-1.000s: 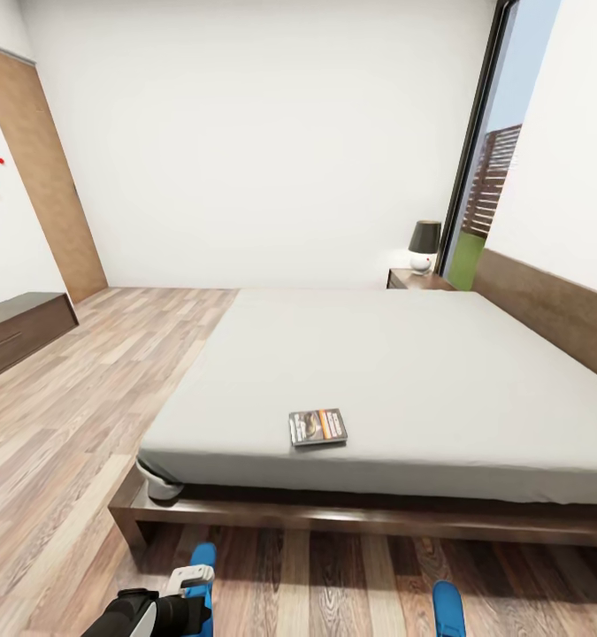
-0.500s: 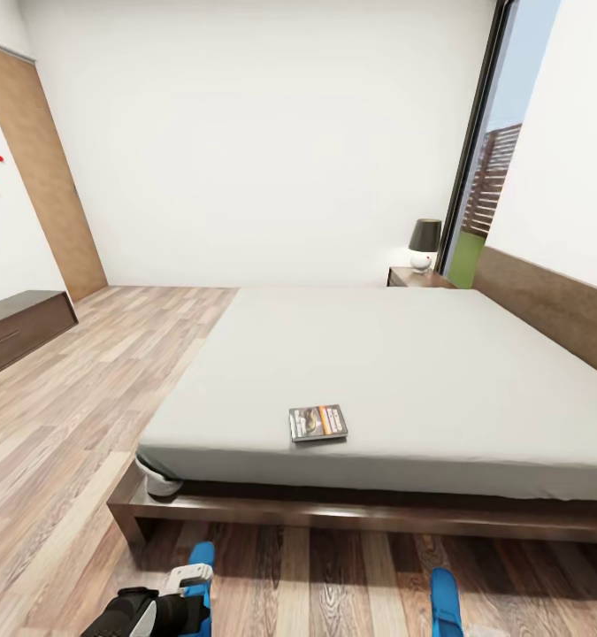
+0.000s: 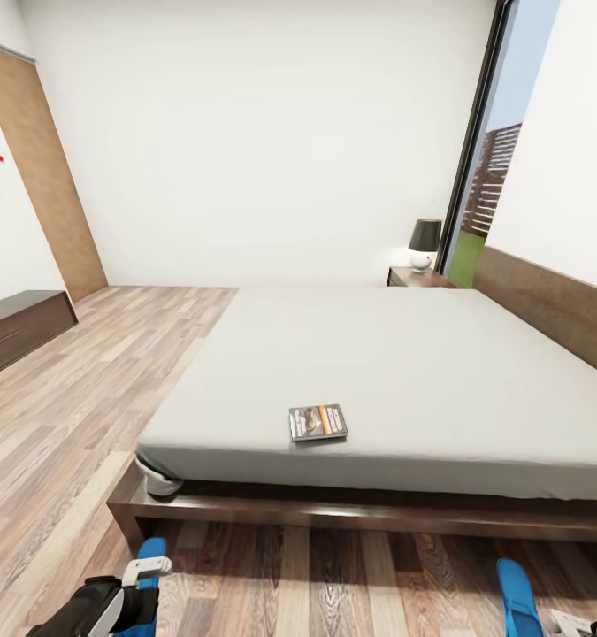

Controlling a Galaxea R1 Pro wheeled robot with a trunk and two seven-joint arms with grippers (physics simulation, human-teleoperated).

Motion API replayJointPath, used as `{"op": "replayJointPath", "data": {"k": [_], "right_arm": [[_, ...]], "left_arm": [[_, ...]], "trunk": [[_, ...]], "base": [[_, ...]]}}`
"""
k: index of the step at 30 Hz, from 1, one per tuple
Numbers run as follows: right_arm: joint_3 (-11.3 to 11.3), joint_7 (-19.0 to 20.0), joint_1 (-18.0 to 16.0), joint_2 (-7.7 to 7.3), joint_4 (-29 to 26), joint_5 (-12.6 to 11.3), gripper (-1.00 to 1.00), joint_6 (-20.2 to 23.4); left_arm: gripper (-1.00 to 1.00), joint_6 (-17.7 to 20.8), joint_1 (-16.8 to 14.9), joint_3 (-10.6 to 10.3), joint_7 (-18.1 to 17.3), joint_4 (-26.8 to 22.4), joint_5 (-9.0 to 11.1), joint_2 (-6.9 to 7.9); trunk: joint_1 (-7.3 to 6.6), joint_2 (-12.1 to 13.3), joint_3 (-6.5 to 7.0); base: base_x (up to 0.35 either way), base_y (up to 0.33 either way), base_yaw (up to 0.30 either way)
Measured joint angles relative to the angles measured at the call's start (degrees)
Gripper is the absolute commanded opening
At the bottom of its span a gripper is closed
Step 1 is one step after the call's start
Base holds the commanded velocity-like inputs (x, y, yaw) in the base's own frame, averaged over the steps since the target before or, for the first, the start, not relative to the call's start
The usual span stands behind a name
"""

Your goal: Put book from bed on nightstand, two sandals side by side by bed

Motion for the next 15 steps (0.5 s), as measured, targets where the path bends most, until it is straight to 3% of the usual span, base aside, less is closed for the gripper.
{"op": "replayJointPath", "data": {"k": [15], "right_arm": [[0.7,-0.3,0.0,-0.32,0.4,0.1,-1.0,-0.6]], "left_arm": [[-1.0,-0.5,0.0,-0.1,0.2,0.1,0.0,-0.78]], "trunk": [[3.3,-6.0,-2.69]], "base": [[0.0,0.0,0.0]]}}
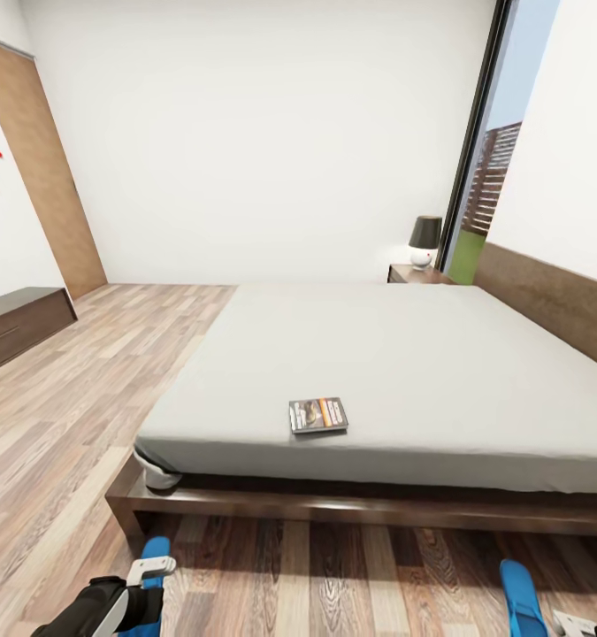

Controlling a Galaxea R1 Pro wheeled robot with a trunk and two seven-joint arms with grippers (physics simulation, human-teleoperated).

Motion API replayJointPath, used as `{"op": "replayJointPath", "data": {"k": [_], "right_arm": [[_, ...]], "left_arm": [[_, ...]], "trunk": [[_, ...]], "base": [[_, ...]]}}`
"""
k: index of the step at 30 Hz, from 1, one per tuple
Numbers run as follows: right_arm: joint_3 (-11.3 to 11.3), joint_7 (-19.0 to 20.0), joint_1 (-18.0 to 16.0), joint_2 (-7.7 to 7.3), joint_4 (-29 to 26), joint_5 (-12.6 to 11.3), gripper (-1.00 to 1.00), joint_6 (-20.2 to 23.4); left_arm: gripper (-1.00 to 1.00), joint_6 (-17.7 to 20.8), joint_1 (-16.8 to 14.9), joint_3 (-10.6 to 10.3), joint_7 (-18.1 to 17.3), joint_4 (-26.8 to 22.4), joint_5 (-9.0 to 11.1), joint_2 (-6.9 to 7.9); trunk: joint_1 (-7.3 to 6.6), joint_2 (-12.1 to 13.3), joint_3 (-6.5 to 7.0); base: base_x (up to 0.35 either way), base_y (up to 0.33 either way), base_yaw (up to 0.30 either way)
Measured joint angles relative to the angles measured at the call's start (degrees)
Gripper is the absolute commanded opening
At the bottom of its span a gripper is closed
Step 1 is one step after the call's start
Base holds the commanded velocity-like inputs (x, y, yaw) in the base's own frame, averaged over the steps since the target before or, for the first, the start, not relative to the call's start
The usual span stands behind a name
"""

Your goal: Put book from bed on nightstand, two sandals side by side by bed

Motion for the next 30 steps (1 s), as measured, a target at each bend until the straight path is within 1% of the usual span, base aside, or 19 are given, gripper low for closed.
{"op": "replayJointPath", "data": {"k": [13,24,26,27,28,29,30], "right_arm": [[-0.1,0.0,0.0,0.29,0.1,0.0,-1.0,0.0],[-0.3,0.0,0.0,0.15,0.1,0.0,-1.0,0.4],[-0.7,0.1,0.0,-0.1,-0.3,0.0,-1.0,0.6],[-0.9,0.2,0.0,-0.68,-1.2,0.0,-1.0,0.8],[-1.0,0.2,0.0,-1.63,-2.9,0.1,-1.0,1.7],[-1.0,0.2,0.0,-2.19,-4.6,0.1,-1.0,3.2],[-1.0,0.1,0.0,-2.66,-7.3,-0.1,-1.0,6.6]], "left_arm": [[-1.0,0.0,0.0,0.1,0.0,0.1,0.1,0.08],[-1.0,-0.1,0.0,0.0,0.0,0.0,0.1,0.01],[-1.0,-0.1,0.0,-0.1,0.0,0.0,0.0,-0.01],[-1.0,-0.1,0.0,-0.1,0.0,0.0,0.0,0.01],[-1.0,-0.1,0.0,-0.1,-0.1,0.0,0.1,-0.02],[-1.0,-0.1,0.0,-0.1,-0.1,0.0,0.1,-0.01],[-1.0,0.0,0.0,-0.1,-0.1,0.0,0.1,-0.03]], "trunk": [[2.86,-5.2,-2.33],[5.27,-9.6,-4.31],[5.71,-10.4,-4.67],[5.93,-10.8,-4.84],[6.15,-11.2,-5.02],[6.37,-11.6,-5.2],[6.59,-12.0,-5.38]], "base": [[0.0,0.0,0.0],[0.0,0.0,0.0],[0.0,0.0,0.0],[0.0,0.0,0.0],[0.0,0.0,0.0],[0.0,0.0,0.0],[0.0,0.0,0.0]]}}
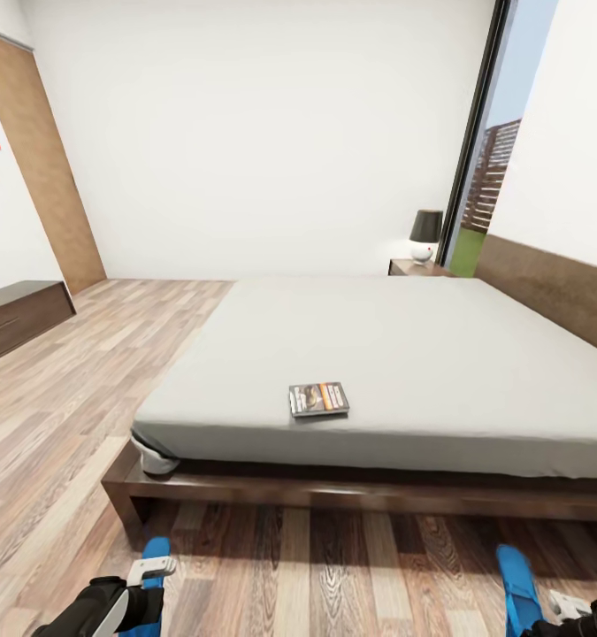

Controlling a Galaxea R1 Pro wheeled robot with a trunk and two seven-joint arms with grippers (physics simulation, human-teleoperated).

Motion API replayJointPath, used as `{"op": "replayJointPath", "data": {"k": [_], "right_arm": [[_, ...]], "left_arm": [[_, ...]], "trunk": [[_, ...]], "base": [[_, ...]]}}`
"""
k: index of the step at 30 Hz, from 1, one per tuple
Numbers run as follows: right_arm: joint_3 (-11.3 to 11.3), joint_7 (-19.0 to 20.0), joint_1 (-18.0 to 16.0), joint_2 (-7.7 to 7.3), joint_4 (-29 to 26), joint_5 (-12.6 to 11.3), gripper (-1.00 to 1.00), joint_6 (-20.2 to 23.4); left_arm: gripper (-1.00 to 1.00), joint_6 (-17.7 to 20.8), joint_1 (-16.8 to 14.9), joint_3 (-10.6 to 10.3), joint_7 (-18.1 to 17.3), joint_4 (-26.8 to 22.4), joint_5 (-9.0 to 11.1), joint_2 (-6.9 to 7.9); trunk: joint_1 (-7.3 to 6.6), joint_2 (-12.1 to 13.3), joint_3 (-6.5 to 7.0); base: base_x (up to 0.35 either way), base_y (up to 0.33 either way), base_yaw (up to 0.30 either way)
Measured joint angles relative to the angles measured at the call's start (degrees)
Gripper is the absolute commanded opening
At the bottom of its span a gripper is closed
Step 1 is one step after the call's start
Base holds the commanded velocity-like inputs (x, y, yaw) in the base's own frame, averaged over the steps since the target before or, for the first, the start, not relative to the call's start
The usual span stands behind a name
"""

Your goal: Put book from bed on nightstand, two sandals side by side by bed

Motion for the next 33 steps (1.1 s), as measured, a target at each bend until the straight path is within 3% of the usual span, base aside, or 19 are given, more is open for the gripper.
{"op": "replayJointPath", "data": {"k": [2,4,7,20,24,27,33], "right_arm": [[0.0,-0.1,0.0,-0.95,-3.4,0.4,-1.0,4.8],[0.0,-0.1,0.0,-4.45,-5.7,1.0,-1.0,6.9],[0.1,-0.2,0.0,-5.47,-6.1,0.5,-1.0,7.5],[0.3,-0.7,0.0,-5.5,-6.4,0.5,-1.0,6.0],[-1.1,-0.8,0.0,-6.8,-7.7,1.7,-1.0,4.5],[-2.1,-0.7,0.0,-6.1,-8.7,1.5,-1.0,3.7],[-2.1,-0.7,0.1,-5.54,-9.5,1.9,-1.0,1.7]], "left_arm": [[-1.0,0.0,0.0,0.0,0.0,0.0,0.1,-0.09],[-1.0,0.1,0.0,-0.1,0.0,0.0,0.1,-0.31],[-1.0,0.1,0.0,-0.2,0.0,0.0,0.1,-0.85],[-1.0,0.0,0.0,-0.1,0.0,0.2,0.1,-1.04],[-1.0,-1.3,-0.8,0.2,1.3,-1.2,-0.3,-0.29],[-1.0,-2.3,-0.9,0.1,2.2,-2.1,-0.3,-0.46],[-1.0,-4.2,-0.9,0.0,4.1,-4.1,-0.2,-0.54]], "trunk": [[0.44,-0.8,-0.36],[0.88,-1.6,-0.72],[1.54,-2.8,-1.26],[4.4,-8.0,-3.59],[4.39,-8.0,-3.59],[4.39,-8.0,-3.59],[4.39,-8.0,-3.59]], "base": [[0.0,0.0,0.0],[0.0,0.0,0.0],[0.0,0.0,0.0],[0.0,0.0,0.0],[0.0,0.0,0.0],[0.0,0.0,0.0],[0.0,0.0,0.0]]}}
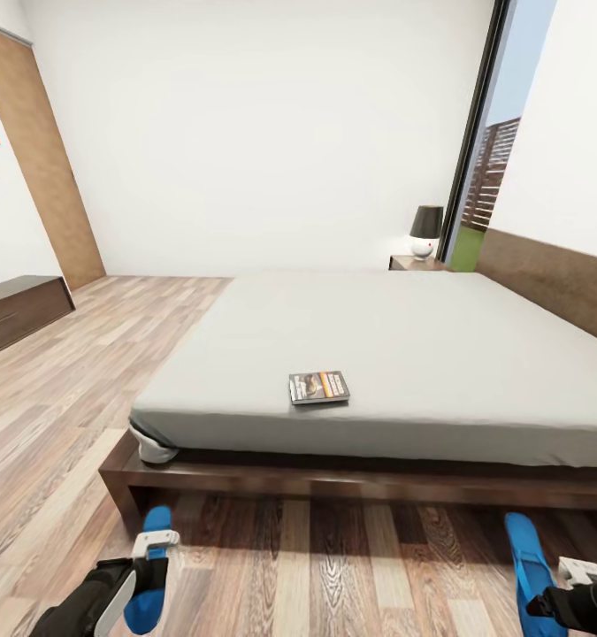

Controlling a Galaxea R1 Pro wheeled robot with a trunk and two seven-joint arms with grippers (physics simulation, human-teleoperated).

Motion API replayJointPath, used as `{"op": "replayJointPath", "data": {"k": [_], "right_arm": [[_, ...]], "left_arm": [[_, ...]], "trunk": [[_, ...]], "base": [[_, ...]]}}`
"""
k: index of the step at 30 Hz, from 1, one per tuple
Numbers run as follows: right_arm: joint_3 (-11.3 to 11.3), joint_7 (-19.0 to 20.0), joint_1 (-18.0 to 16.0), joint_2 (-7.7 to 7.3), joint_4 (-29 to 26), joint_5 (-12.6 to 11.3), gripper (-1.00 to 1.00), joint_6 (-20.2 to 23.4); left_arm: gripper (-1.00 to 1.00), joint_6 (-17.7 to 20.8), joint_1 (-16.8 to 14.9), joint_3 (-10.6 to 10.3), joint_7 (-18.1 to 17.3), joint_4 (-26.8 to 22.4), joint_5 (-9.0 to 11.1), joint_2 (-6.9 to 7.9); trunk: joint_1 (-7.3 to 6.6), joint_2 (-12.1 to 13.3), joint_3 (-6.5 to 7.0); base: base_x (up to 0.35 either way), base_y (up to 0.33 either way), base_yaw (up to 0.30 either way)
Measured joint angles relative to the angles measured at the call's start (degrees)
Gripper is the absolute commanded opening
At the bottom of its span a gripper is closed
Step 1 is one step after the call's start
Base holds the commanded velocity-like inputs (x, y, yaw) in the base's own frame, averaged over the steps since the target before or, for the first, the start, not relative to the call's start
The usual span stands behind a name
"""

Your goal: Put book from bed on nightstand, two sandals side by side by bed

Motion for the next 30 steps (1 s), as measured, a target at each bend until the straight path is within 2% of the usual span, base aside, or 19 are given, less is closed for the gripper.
{"op": "replayJointPath", "data": {"k": [3,12,13,16,21,22,23,25,27,30], "right_arm": [[0.0,0.0,0.0,0.01,0.0,0.0,-1.0,-1.0],[0.0,0.0,0.0,0.02,-0.1,0.1,-1.0,-2.2],[0.0,0.0,0.0,0.01,-0.1,0.1,-1.0,-2.2],[0.0,0.0,0.0,0.02,-0.1,0.1,-1.0,-2.2],[0.0,0.0,0.0,0.02,-0.1,0.1,-1.0,-2.2],[0.0,0.0,0.0,0.02,-0.1,0.1,-1.0,-2.2],[0.0,0.0,0.0,0.02,-0.1,0.1,-1.0,-2.2],[0.0,0.0,0.0,0.02,-0.1,0.1,-1.0,-2.2],[0.0,0.0,0.0,0.02,-0.1,0.1,-1.0,-2.2],[0.0,0.0,0.0,0.02,-0.1,0.1,-1.0,-2.2]], "left_arm": [[-1.0,-1.0,0.0,0.0,0.9,-1.0,0.0,-0.01],[-1.0,-3.8,0.0,-0.1,1.5,-3.9,0.0,-0.04],[-1.0,-7.9,0.0,-0.1,1.5,-4.7,-0.1,-0.07],[-1.0,-8.0,0.0,-0.1,1.5,-4.7,-0.1,-0.07],[-1.0,-7.7,0.0,-0.1,1.5,-4.7,-0.1,-0.07],[-1.0,-7.0,0.0,-0.2,1.5,-4.7,-0.1,-0.1],[-1.0,-4.1,0.0,-0.4,1.5,-4.7,0.0,-0.21],[-1.0,4.8,0.0,-2.3,1.5,-5.0,-0.1,-0.35],[-1.0,7.1,0.0,-3.1,1.4,-5.2,-0.4,-0.36],[-1.0,8.1,0.0,-3.4,1.4,-5.2,-0.5,-0.39]], "trunk": [[0.0,0.0,0.0],[1.97,-3.6,-1.61],[2.19,-4.0,-1.78],[2.85,-5.2,-2.33],[2.86,-5.2,-2.34],[2.86,-5.2,-2.34],[2.86,-5.2,-2.34],[2.86,-5.2,-2.34],[2.86,-5.2,-2.34],[2.86,-5.2,-2.34]], "base": [[0.0,0.0,0.0],[0.0,0.0,0.0],[0.0,0.0,0.0],[0.0,0.0,0.0],[0.0,0.0,0.0],[0.0,0.0,0.0],[0.0,0.0,0.0],[0.0,0.0,0.0],[0.0,0.0,0.0],[0.0,0.0,0.0]]}}
